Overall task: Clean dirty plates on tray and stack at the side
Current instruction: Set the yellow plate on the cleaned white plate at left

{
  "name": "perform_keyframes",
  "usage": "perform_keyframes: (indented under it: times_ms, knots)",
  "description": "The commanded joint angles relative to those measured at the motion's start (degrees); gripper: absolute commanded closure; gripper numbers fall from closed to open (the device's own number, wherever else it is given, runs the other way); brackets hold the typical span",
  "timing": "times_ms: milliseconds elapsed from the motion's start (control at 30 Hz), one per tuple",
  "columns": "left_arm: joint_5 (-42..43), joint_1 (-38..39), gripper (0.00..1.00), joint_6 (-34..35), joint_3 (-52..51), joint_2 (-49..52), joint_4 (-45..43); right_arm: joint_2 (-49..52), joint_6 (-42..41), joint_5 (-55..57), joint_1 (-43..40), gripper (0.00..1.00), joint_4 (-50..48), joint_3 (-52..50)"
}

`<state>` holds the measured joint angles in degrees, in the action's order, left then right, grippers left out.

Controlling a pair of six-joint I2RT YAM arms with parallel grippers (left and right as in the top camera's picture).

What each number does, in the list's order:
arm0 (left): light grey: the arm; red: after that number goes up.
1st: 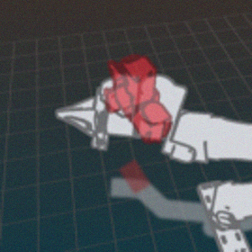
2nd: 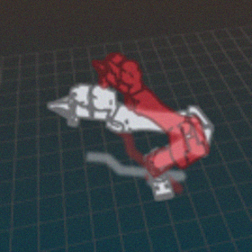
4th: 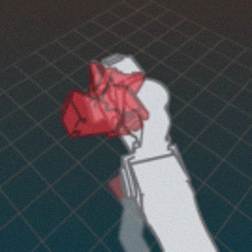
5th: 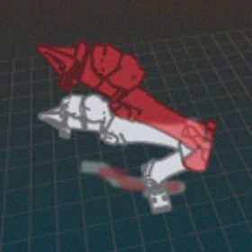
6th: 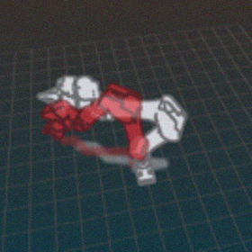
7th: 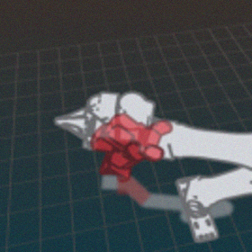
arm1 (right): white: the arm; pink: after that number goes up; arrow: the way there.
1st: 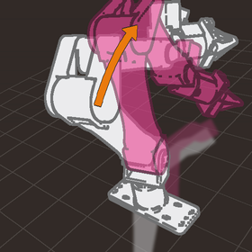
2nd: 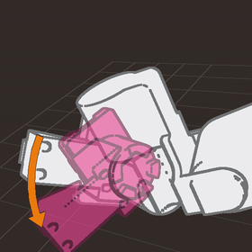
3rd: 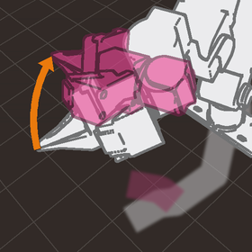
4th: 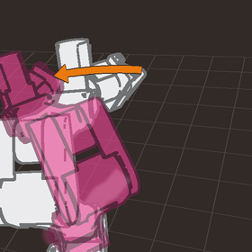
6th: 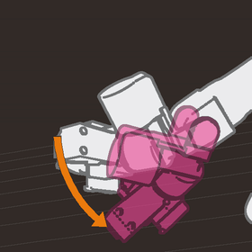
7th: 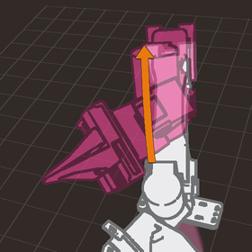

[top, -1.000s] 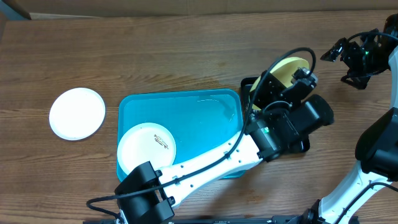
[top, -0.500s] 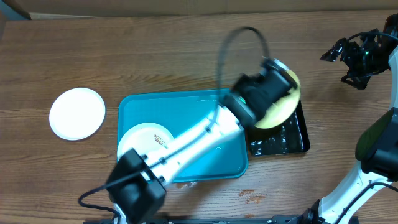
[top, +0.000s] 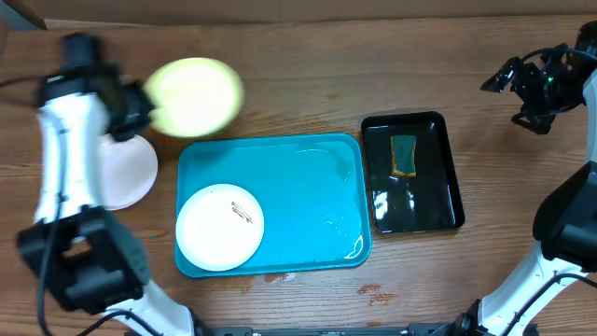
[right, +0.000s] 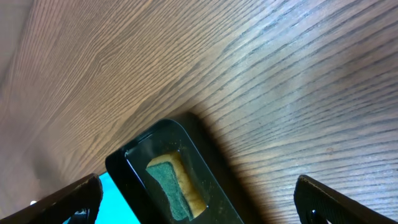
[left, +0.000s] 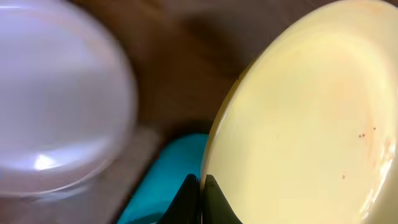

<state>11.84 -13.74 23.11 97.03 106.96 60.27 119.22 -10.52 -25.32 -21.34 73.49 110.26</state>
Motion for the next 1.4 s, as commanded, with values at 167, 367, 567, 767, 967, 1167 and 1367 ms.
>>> perform_keyframes:
  times_ms: [167, 367, 567, 767, 967, 1167, 1367]
  knots:
    - [1.66, -31.56, 0.96, 1.66, -3.72, -2.71, 3.93, -0.26, -0.2, -0.66, 0.0, 0.0, -0.17, 1.57]
    - [1.68, -36.92, 0.96, -0.22, -12.37, -2.71, -1.75, -0.26, -0.2, -0.63, 0.0, 0.0, -0.17, 1.57]
    - [1.75, -35.34, 0.96, -0.63, -19.15, -2.71, -8.9, -0.26, -0.2, -0.63, 0.0, 0.0, -0.17, 1.57]
    - [-0.09, -31.23, 0.92, -2.12, -20.28, -2.71, -11.3, -0.26, -0.2, -0.63, 0.0, 0.0, -0.17, 1.57]
    - [-1.7, -29.27, 0.26, -2.12, -20.26, -2.71, -11.06, -0.26, -0.2, -0.63, 0.0, 0.0, -0.17, 1.57]
    - [2.95, -27.45, 0.32, -2.12, -20.26, -2.86, -5.4, -0.26, -0.2, -0.66, 0.0, 0.0, -0.17, 1.57]
    - [8.48, -18.36, 0.36, -2.1, -20.26, -4.83, -2.32, -0.26, -0.2, -0.63, 0.0, 0.0, -0.17, 1.57]
